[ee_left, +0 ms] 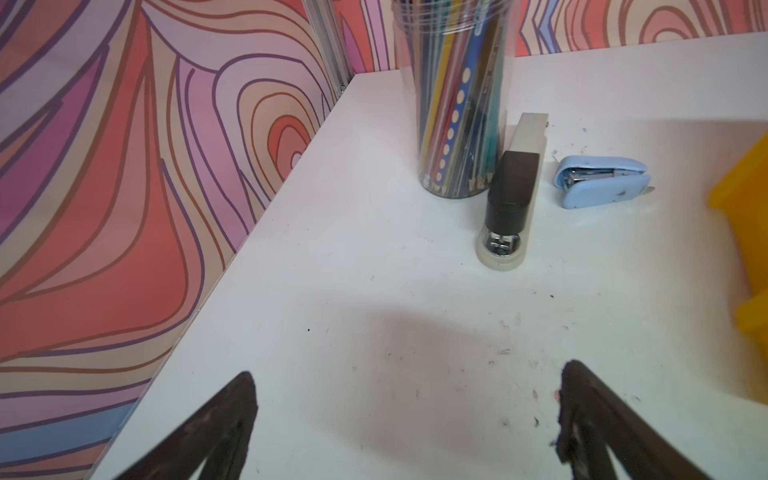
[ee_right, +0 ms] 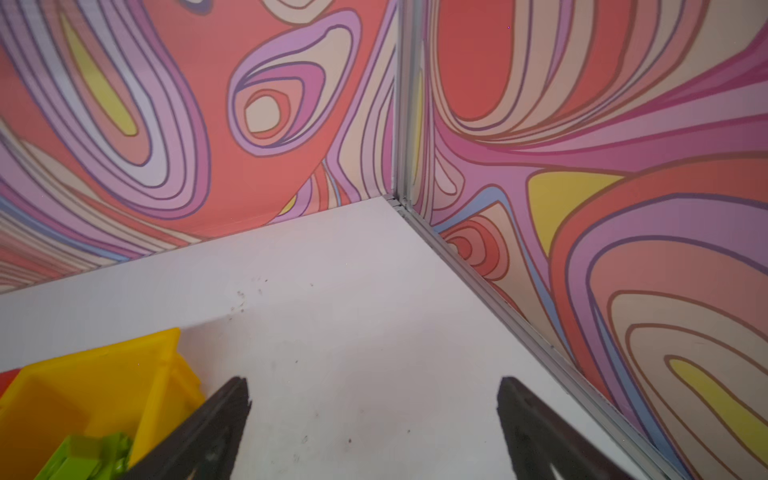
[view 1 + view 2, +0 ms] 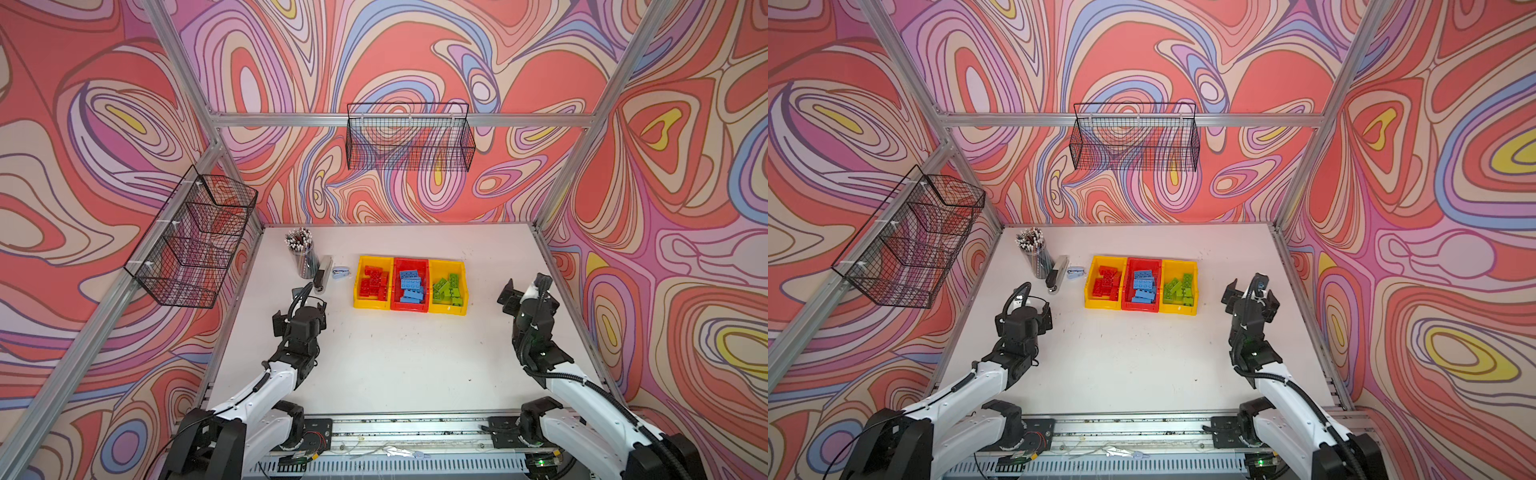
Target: Sort the legos into containers by color
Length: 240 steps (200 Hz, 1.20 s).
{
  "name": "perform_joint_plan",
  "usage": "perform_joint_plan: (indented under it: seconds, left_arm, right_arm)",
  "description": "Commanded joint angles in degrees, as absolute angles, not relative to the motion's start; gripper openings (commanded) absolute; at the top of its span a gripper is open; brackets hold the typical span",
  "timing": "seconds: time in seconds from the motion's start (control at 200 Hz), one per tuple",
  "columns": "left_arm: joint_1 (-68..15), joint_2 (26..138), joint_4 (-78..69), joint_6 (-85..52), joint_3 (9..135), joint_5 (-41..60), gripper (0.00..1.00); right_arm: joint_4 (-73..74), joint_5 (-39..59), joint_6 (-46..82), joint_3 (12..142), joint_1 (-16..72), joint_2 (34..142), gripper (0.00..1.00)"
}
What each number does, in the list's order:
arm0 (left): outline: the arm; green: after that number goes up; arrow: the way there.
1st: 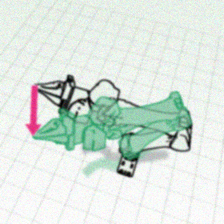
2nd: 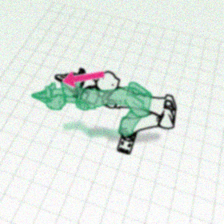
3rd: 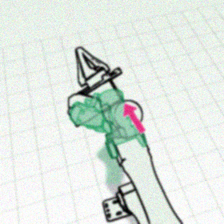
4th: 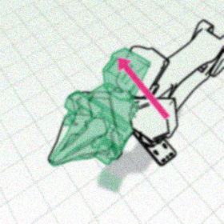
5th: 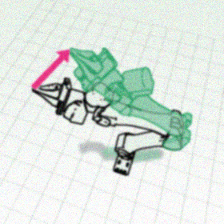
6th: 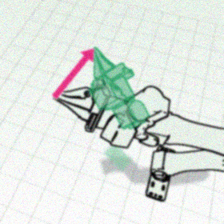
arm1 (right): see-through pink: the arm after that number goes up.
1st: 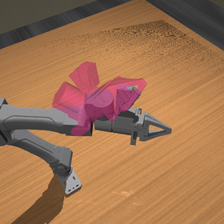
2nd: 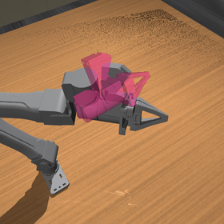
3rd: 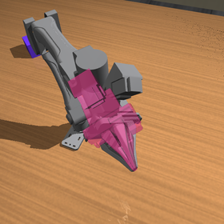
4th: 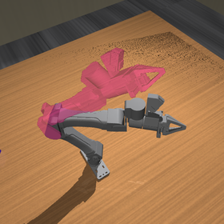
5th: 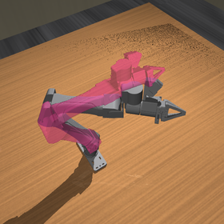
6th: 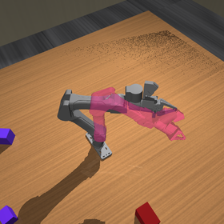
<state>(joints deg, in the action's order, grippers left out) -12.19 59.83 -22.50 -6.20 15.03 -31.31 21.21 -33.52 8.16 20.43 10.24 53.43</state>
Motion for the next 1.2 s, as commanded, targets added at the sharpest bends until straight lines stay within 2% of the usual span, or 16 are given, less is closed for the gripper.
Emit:
perform_joint_plan:
  seconds: [0.0,0.195,0.3,0.481,0.571,0.626,0.676,0.776,0.861,1.197]
  left_arm:
    - [-8.53,61.85,-37.02,-7.17,13.05,-23.37,1.0]
    - [-5.42,71.03,-49.15,-6.73,12.59,-19.25,1.0]
    - [-4.95,73.29,-47.04,-5.03,15.23,-18.72,1.0]
    - [-4.05,78.17,-55.73,-2.42,13.89,-16.78,1.0]
    - [-3.27,85.19,-65.0,-2.1,13.29,-15.26,1.0]
    - [-3.25,87.74,-63.86,-1.65,14.69,-12.88,1.0]
    - [-3.18,89.24,-63.13,-0.75,16.36,-11.84,1.0]
    - [-1.28,88.01,-49.13,-1.64,22.12,-6.73,0.99]
    - [-1.14,88.37,-51.12,-1.56,21.52,-6.02,1.0]
    - [-1.14,88.25,-50.96,-1.7,21.54,-6.33,1.0]
  right_arm:
    - [31.38,-26.25,6.72,18.47,7.37,59.56,0.98]
    - [47.08,-21.81,1.67,18.51,6.93,75.11,0.98]
    - [53.4,-22.17,-1.04,19.0,6.75,81.82,0.98]
    - [64.53,-17.3,0.49,17.4,6.19,88.12,0.98]
    - [72.37,-15.97,1.02,16.57,5.81,94.77,0.98]
    - [80.92,-15.76,0.22,15.46,5.59,99.4,0.98]
    - [73.39,-13.9,1.43,16.65,4.77,96.77,0.98]
    - [67.54,-10.7,1.68,20.32,3.53,97.41,0.98]
    - [63.7,-9.89,1.87,22.48,3.28,97.78,0.98]
    - [65.02,-10.32,1.53,22.15,3.16,97.91,0.98]
